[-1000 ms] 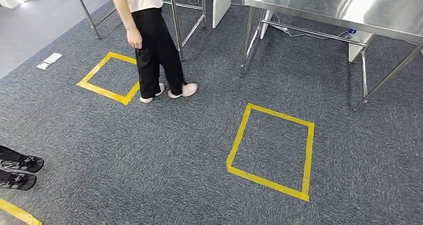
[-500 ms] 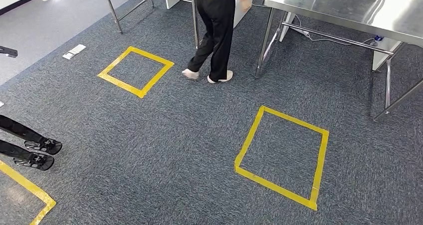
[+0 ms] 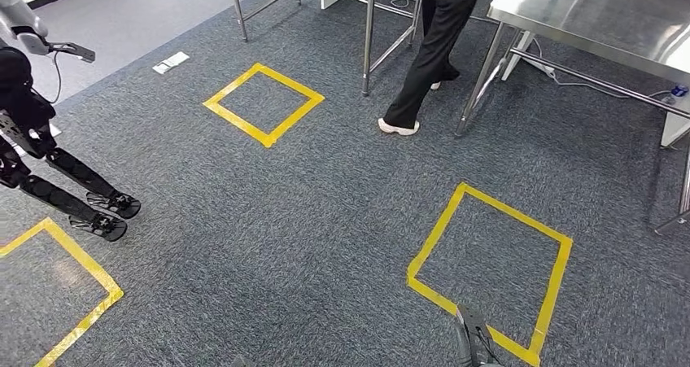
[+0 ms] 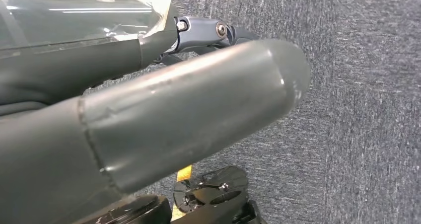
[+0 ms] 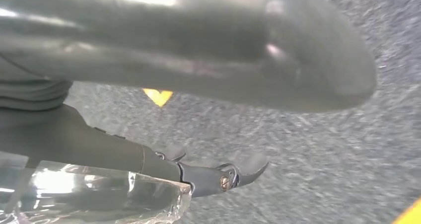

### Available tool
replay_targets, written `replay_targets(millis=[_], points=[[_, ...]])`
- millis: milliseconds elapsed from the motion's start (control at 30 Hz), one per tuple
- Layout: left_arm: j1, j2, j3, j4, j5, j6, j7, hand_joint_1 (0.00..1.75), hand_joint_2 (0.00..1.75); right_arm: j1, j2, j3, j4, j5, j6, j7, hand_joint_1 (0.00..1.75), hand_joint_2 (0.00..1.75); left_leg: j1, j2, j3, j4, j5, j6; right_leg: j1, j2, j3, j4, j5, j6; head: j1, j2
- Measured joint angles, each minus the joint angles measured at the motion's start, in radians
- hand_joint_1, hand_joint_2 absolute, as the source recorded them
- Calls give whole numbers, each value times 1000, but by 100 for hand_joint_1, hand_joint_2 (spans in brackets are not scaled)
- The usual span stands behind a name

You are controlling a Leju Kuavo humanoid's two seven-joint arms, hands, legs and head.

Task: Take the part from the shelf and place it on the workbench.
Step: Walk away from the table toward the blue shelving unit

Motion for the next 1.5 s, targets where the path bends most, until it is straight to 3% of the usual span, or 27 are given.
replay_targets(millis=[67,133,167,233,300,367,400,467,533,600,633,700,733,800,867,900,967,1000,1067,1133,1200,1233,1300,1367,1400,1433,1500], points=[[-3,-1,-5,0,-1,-4,6,0,0,-6,-4,0,0,-6,1,-6,0,0,-3,-12,-8,2,4,-9,4,15,21,-55,16,-10,0,0],[-4,-2,-7,0,0,-5,10,0,0,-9,-5,2,0,-8,3,-14,0,0,-1,-18,-15,4,7,-18,1,2,23,-59,23,-23,-1,0],[-4,-1,-7,0,2,-5,12,0,0,-11,-4,4,-1,-7,5,-18,0,0,0,-9,-21,14,0,-24,-4,-5,24,-62,27,-30,-1,0],[-6,-1,-7,0,11,-3,13,0,0,-14,-3,9,-1,-1,5,-22,0,0,4,27,-57,91,-50,-35,-12,-22,26,-68,33,-46,-4,0],[-6,0,-6,0,24,0,10,0,0,-16,0,19,-2,7,4,-18,0,0,11,51,-122,230,-118,-50,-8,-42,25,-68,33,-53,-6,0],[-3,1,-4,0,35,4,2,0,0,-21,7,30,-2,14,2,-7,0,0,22,56,-158,306,-135,-61,-8,-61,24,-67,32,-53,-6,0],[-2,2,-3,0,39,5,-2,0,0,-25,12,36,-3,16,0,0,0,0,27,61,-146,282,-114,-66,-8,-70,24,-67,32,-52,-6,0],[-1,5,-1,0,43,6,-8,0,0,-34,23,45,-3,16,-4,9,0,0,36,93,-75,147,-50,-74,-9,-84,25,-63,28,-47,-7,0],[-3,7,0,0,42,6,-11,0,87,-42,28,53,-6,13,-7,11,0,0,35,119,-23,42,-19,-71,-3,-98,23,-56,20,-35,-5,0],[-4,8,1,-1,40,4,-13,0,175,-46,32,57,-8,9,-9,11,0,0,27,111,-18,24,-19,-57,6,-112,21,-54,16,-24,-1,0],[-3,9,1,-1,40,4,-13,0,175,-46,34,58,-8,8,-9,10,0,0,24,103,-19,22,-17,-50,7,-119,22,-55,14,-19,0,0],[-4,11,1,-1,39,3,-13,0,175,-47,37,62,-9,6,-9,8,0,0,22,87,-18,16,-11,-33,3,-103,10,-26,-5,-11,1,0],[-5,12,1,-1,39,3,-13,0,175,-47,38,65,-9,6,-9,7,0,0,23,80,-19,13,-8,-25,0,-84,-9,16,-28,-12,2,0],[-6,14,1,-1,40,3,-15,0,175,-44,40,70,-9,7,-9,5,0,0,23,64,-22,13,-5,-15,-4,-49,-75,152,-88,-16,4,0],[-4,15,1,-1,41,3,-16,0,175,-39,42,76,-9,8,-9,6,0,0,21,45,-25,13,-4,-13,-4,-39,-122,244,-113,-10,3,0],[-3,16,1,-1,42,3,-16,0,175,-38,43,79,-10,9,-9,7,0,0,20,34,-25,14,-3,-12,-4,-37,-119,235,-101,-3,3,0],[-1,17,2,-1,43,3,-15,0,175,-39,45,83,-10,11,-10,8,0,0,20,15,-24,15,-2,-14,-10,-25,-62,110,-43,15,4,0],[0,18,2,-1,43,3,-13,0,175,-40,47,86,-10,11,-10,8,0,0,18,7,-24,16,-1,-18,-11,-15,-31,42,-17,18,4,0],[0,19,2,-1,44,2,-10,0,175,-42,51,92,-11,12,-10,11,0,0,15,-5,-27,17,1,-27,-10,0,2,-33,11,9,4,0],[4,20,3,-1,46,0,-10,0,175,-44,57,100,-11,13,-10,15,0,0,14,-13,-31,15,5,-37,-6,-7,2,-36,17,-8,3,0],[8,22,5,-1,51,-3,-12,0,175,-48,63,107,-12,12,-10,18,0,0,17,2,-40,31,-7,-46,-10,-18,3,-38,23,-25,3,0],[10,23,5,-1,55,-4,-16,0,175,-50,65,111,-13,12,-10,18,0,0,18,19,-54,63,-29,-50,-12,-24,4,-40,25,-35,1,0],[10,24,7,-1,65,-6,-31,0,175,-51,67,116,-15,12,-10,19,0,0,20,51,-107,182,-95,-58,-8,-39,4,-41,25,-49,-1,0],[11,24,13,-1,77,-4,-52,0,175,-51,68,124,-15,10,-10,20,0,0,22,58,-157,292,-136,-63,-3,-57,3,-41,24,-52,-2,0],[12,24,17,-1,82,-1,-62,0,175,-51,69,128,-15,8,-10,20,0,0,22,60,-159,300,-132,-64,-2,-66,3,-41,24,-52,-2,0],[12,24,20,-1,85,2,-70,0,175,-51,70,132,-15,7,-10,21,0,0,22,64,-141,268,-109,-63,-1,-75,3,-41,24,-52,-2,0],[12,25,24,-1,90,10,-78,0,175,-54,72,142,-16,6,-8,23,0,0,20,91,-65,132,-53,-57,1,-89,5,-40,22,-52,-2,0]])
